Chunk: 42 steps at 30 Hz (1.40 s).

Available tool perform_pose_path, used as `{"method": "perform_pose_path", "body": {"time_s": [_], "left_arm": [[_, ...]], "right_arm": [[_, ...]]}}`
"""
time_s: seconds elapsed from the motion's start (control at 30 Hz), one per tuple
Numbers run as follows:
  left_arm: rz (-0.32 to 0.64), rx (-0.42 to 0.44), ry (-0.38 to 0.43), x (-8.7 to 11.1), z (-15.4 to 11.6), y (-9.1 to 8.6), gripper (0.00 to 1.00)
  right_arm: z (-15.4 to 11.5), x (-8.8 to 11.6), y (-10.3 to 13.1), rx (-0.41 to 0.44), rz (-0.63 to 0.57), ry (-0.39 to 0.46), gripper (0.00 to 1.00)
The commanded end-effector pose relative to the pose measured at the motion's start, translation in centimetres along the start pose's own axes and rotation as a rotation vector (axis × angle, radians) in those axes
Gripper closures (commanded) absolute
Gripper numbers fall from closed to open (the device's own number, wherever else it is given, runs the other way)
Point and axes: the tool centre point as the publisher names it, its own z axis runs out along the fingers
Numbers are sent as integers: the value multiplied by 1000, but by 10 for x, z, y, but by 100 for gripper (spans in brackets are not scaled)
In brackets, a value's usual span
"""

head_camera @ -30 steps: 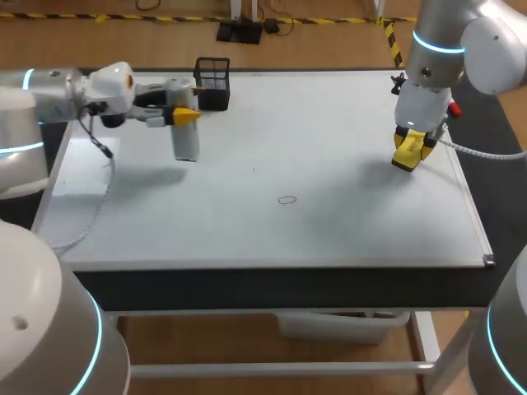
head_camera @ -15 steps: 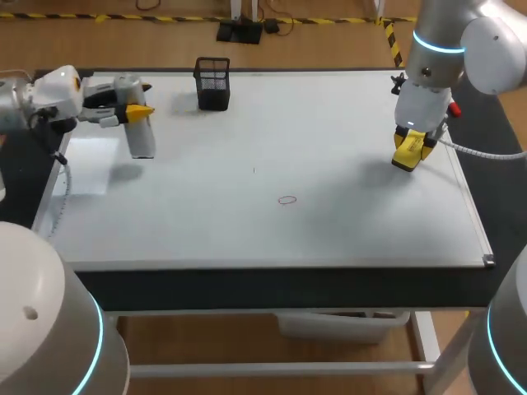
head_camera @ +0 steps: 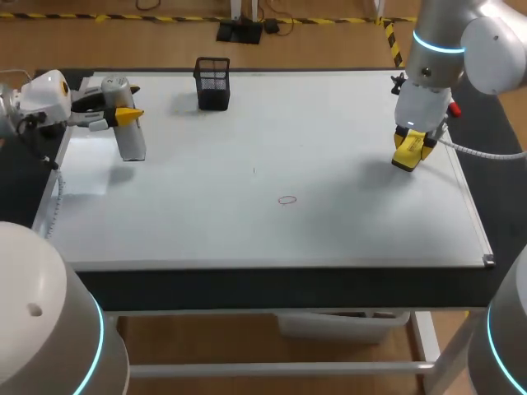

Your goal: Pick up the inspection probe, press it on each red-marked spot on the whiteboard one by one, put down the probe, pick up the eraser, and wipe off all the red marks.

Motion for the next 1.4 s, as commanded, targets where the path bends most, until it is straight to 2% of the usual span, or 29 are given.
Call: {"method": "perform_pose_path", "body": {"time_s": [0.03,0.27,0.5,0.7,1.0,1.2,1.4], "left_arm": [[2,-1,-4,1,0,-1,100],[2,-1,-4,1,0,-1,100],[2,-1,-4,1,0,-1,100],[2,-1,-4,1,0,-1,100],[2,-1,-4,1,0,-1,100],[2,-1,-4,1,0,-1,100],[2,-1,-4,1,0,-1,100]], "right_arm": [[-1,0,-1,2,-2,3,100],[-7,-27,31,33,-88,33,100],[-7,-57,78,63,-188,49,100],[1,-91,125,68,-303,68,100],[5,-135,188,66,-453,60,100],[13,-153,214,40,-528,30,100],[21,-168,236,52,-587,45,100]]}}
